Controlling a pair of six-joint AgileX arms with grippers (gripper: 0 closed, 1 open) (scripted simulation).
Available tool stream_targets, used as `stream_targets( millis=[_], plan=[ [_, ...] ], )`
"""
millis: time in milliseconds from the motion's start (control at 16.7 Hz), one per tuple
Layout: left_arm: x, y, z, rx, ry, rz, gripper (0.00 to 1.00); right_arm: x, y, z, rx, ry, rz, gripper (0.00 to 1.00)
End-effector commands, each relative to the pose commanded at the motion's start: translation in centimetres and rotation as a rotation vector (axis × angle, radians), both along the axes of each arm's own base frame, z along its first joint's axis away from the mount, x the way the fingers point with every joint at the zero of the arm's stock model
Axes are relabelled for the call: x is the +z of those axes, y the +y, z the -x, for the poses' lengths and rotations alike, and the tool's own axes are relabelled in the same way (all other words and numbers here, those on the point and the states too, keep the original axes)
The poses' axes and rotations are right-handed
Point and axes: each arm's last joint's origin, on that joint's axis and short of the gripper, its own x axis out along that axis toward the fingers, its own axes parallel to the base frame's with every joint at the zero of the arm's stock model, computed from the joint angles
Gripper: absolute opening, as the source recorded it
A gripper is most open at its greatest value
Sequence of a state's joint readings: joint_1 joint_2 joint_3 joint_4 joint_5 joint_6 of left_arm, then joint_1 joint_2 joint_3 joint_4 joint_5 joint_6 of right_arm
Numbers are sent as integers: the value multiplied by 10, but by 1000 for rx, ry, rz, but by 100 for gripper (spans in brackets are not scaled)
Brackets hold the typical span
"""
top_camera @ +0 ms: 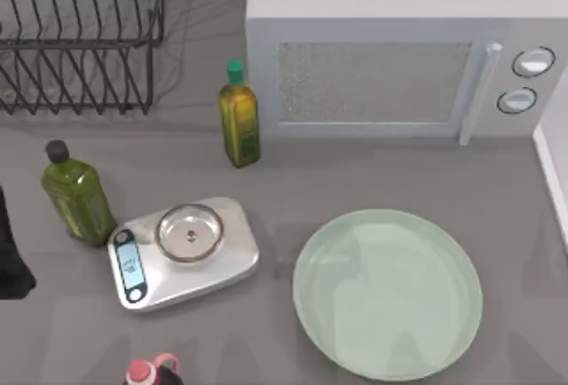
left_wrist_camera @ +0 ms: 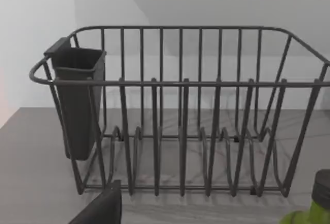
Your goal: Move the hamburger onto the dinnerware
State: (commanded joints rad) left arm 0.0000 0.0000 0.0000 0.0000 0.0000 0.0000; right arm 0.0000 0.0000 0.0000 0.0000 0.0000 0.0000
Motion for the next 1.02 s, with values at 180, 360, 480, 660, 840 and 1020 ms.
stream_targets(
  millis=[180,360,480,660,840,1020],
  plan=[
    [0,0,0,0,0,0,100,1,0,0,0,15,12,100],
    [0,0,0,0,0,0,100,8,0,-2,8,129,102,100],
    [0,0,0,0,0,0,100,14,1,-7,33,270,199,100],
    [0,0,0,0,0,0,100,18,2,-21,122,559,369,100],
    [0,0,0,0,0,0,100,17,4,-39,277,873,533,100],
    [0,0,0,0,0,0,100,14,6,-59,467,1127,663,100]
  ],
)
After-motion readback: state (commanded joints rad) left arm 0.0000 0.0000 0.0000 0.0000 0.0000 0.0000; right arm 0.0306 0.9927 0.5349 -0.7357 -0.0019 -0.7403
